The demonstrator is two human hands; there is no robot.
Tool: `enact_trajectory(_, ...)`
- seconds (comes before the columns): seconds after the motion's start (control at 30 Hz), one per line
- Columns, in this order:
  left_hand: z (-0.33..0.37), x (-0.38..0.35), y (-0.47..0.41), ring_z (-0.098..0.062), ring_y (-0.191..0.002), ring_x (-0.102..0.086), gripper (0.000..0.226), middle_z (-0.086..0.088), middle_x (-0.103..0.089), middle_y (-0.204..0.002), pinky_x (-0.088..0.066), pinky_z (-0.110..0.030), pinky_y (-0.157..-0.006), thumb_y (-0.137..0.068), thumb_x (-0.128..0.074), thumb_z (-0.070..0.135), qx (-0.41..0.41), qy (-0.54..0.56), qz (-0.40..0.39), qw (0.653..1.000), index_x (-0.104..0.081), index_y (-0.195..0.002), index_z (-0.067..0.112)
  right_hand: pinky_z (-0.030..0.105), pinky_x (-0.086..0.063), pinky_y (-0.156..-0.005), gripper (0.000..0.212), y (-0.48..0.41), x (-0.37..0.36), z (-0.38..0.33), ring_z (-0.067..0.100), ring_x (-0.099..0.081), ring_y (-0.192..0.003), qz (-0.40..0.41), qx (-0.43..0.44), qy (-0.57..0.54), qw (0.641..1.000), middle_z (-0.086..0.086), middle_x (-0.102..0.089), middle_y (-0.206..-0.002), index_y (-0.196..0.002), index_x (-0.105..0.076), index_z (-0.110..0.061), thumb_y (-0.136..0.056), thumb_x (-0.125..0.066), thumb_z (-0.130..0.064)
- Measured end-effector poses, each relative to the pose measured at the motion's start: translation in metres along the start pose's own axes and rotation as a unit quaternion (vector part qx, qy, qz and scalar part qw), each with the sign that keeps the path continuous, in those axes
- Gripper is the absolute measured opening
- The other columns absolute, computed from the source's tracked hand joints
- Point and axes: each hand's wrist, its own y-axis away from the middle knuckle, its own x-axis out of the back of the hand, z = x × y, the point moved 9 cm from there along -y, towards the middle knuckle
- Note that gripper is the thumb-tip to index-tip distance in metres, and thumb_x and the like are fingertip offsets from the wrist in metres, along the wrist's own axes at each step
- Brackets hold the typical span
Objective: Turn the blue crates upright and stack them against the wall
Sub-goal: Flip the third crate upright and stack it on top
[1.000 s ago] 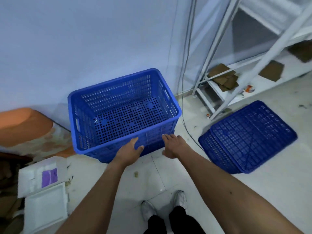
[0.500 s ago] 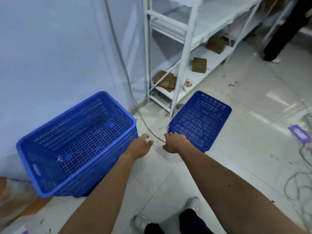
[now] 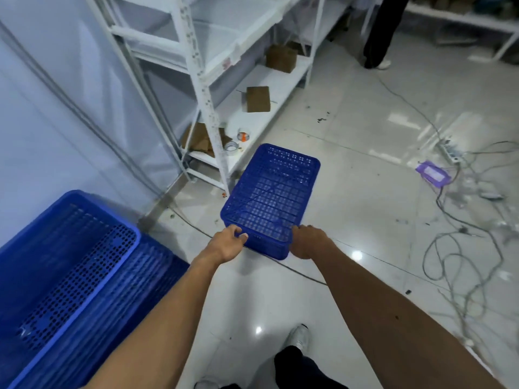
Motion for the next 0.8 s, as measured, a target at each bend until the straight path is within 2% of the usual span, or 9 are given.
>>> enact_trajectory(0.2, 0.062, -0.027, -0.040, -0.029, -0.127, -0.055, 0.048, -0.009, -0.057, -0.143, -0.042, -0.039, -0.107, -0.101, -0.048, 0.042, -0.005, -0.045, -0.010, 0.999, -0.052, -0.141, 0.016, 0.040, -0.039, -0.104, 0.050, -0.013, 0.009, 0.085, 0.029, -0.045, -0.129, 0.012, -0.031, -0.023, 0.999, 0.011, -0.048, -0.143, -0.143, -0.039, -0.010, -0.098, -0.041, -0.033)
enact_trajectory(0.33, 0.087, -0.022, -0.064, -0.028, -0.124, -0.057, 0.044, -0.005, -0.061, -0.138, -0.044, -0.039, -0.107, -0.100, -0.048, 0.043, -0.021, -0.088, -0.017, 0.996, -0.058, -0.135, 0.017, 0.038, -0.042, -0.096, 0.042, -0.030, 0.013, 0.110, 0.028, -0.049, -0.121, 0.008, -0.045, -0.036, 0.998, 0.010, -0.054, -0.132, -0.132, -0.045, -0.008, -0.096, -0.044, -0.030)
enact_trajectory(0.6, 0.091, 0.005, -0.143, -0.029, -0.116, -0.060, 0.035, -0.008, -0.064, -0.130, -0.046, -0.036, -0.097, -0.100, -0.049, 0.039, -0.016, -0.123, -0.025, 0.992, -0.063, -0.125, 0.018, 0.039, -0.042, -0.095, 0.042, -0.090, 0.022, 0.130, 0.027, -0.049, -0.121, -0.024, -0.069, -0.054, 0.996, 0.009, -0.054, -0.131, -0.132, -0.046, -0.009, -0.095, -0.042, -0.028)
enact_trajectory(0.7, 0.084, 0.013, -0.195, -0.027, -0.105, -0.059, 0.030, -0.009, -0.067, -0.124, -0.046, -0.034, -0.091, -0.100, -0.048, 0.038, -0.008, -0.138, -0.040, 0.990, -0.064, -0.116, 0.018, 0.038, -0.041, -0.097, 0.044, -0.123, 0.016, 0.137, 0.028, -0.049, -0.123, -0.043, -0.085, -0.065, 0.993, 0.010, -0.054, -0.134, -0.134, -0.045, -0.008, -0.096, -0.043, -0.029)
enact_trajectory(0.8, 0.080, 0.027, -0.256, -0.028, -0.102, -0.060, 0.031, -0.011, -0.067, -0.122, -0.045, -0.034, -0.088, -0.100, -0.045, 0.040, -0.007, -0.157, -0.044, 0.987, -0.065, -0.114, 0.019, 0.038, -0.041, -0.098, 0.048, -0.164, 0.013, 0.144, 0.029, -0.049, -0.125, -0.054, -0.112, -0.096, 0.988, 0.011, -0.053, -0.137, -0.138, -0.044, -0.008, -0.096, -0.044, -0.030)
